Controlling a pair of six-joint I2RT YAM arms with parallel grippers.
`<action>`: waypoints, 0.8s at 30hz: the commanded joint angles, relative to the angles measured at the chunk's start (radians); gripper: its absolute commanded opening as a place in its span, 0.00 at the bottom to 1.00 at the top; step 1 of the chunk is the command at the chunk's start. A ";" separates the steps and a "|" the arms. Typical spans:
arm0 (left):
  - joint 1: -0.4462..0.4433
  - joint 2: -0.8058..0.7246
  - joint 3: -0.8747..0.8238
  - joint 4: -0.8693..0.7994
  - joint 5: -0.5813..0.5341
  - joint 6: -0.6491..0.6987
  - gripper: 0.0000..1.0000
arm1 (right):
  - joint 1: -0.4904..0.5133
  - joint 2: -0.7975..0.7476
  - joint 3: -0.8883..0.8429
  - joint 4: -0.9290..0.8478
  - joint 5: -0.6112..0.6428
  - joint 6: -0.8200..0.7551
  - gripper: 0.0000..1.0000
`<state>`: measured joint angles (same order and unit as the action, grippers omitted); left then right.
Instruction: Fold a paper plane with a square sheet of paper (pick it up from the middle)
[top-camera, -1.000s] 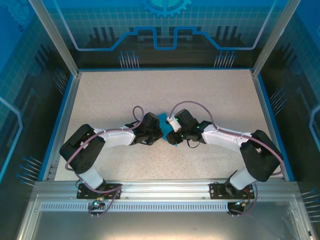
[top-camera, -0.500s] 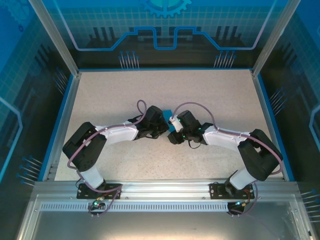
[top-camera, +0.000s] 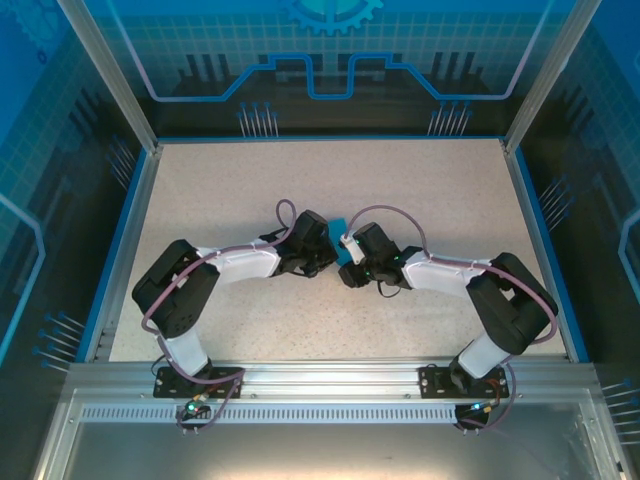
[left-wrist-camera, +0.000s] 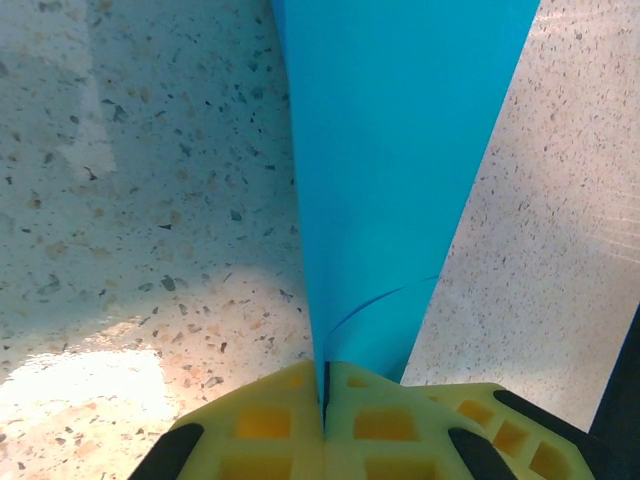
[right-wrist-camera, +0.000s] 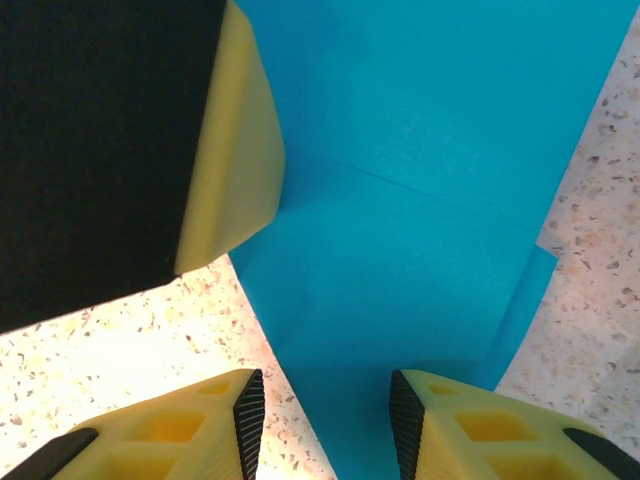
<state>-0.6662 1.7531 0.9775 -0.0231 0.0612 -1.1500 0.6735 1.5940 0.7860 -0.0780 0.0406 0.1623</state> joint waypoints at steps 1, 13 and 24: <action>0.012 0.010 0.032 -0.041 0.037 0.010 0.04 | 0.008 0.013 0.001 0.035 0.051 -0.024 0.42; 0.036 -0.009 0.018 -0.024 0.094 -0.042 0.04 | 0.037 0.042 -0.004 0.084 0.102 -0.042 0.43; 0.060 -0.055 -0.017 -0.016 0.107 -0.048 0.14 | 0.043 0.037 -0.007 0.075 0.059 -0.041 0.14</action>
<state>-0.6224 1.7481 0.9787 -0.0246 0.1436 -1.1809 0.7074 1.6180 0.7860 -0.0074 0.1131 0.1238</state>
